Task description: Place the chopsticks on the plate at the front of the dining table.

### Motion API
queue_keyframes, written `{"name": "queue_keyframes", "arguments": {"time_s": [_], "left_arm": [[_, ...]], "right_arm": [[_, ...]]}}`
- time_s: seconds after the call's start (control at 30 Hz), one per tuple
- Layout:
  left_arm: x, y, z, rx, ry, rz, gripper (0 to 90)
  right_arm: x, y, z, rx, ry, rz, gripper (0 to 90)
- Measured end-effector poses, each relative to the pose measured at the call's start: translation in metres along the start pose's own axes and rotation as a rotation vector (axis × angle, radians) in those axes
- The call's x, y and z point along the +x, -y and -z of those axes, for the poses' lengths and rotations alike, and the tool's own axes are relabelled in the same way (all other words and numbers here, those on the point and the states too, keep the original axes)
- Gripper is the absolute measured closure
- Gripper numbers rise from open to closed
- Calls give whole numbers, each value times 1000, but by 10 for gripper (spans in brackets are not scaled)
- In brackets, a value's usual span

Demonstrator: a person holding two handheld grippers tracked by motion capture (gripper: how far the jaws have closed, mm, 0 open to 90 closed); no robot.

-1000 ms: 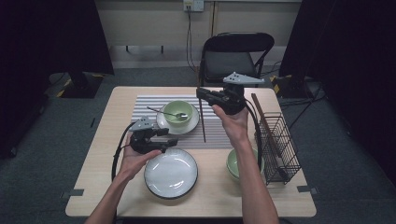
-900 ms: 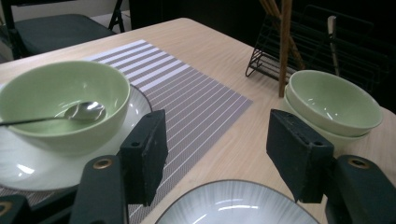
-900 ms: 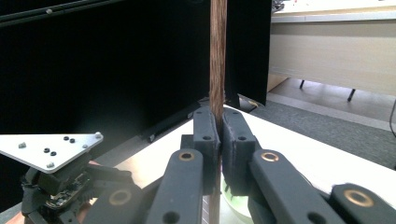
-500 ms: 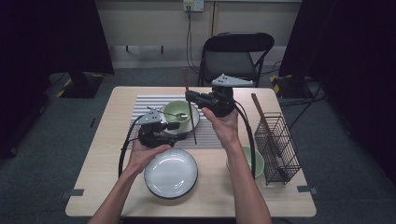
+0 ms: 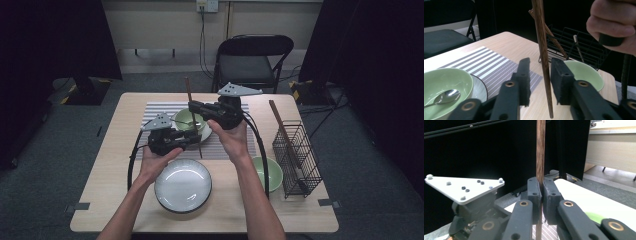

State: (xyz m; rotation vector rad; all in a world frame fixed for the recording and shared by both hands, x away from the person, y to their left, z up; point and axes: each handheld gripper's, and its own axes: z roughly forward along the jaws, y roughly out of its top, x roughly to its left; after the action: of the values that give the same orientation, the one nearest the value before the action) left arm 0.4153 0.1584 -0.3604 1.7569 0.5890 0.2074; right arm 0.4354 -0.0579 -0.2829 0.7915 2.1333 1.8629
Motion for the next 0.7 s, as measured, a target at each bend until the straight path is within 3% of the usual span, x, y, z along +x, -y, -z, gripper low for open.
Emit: {"name": "queue_keyframes", "arguments": {"time_s": [0.23,0.47,0.7], "left_arm": [[2,-2,3,-17,7,-3,823],[4,-1,10,-18,-6,-5,847],[4,1,14,-11,-14,-18,851]], "right_arm": [[2,1,-3,-10,-16,-1,855],[2,0,0,-21,-34,3,852],[4,2,-2,-3,-22,28,704]]}}
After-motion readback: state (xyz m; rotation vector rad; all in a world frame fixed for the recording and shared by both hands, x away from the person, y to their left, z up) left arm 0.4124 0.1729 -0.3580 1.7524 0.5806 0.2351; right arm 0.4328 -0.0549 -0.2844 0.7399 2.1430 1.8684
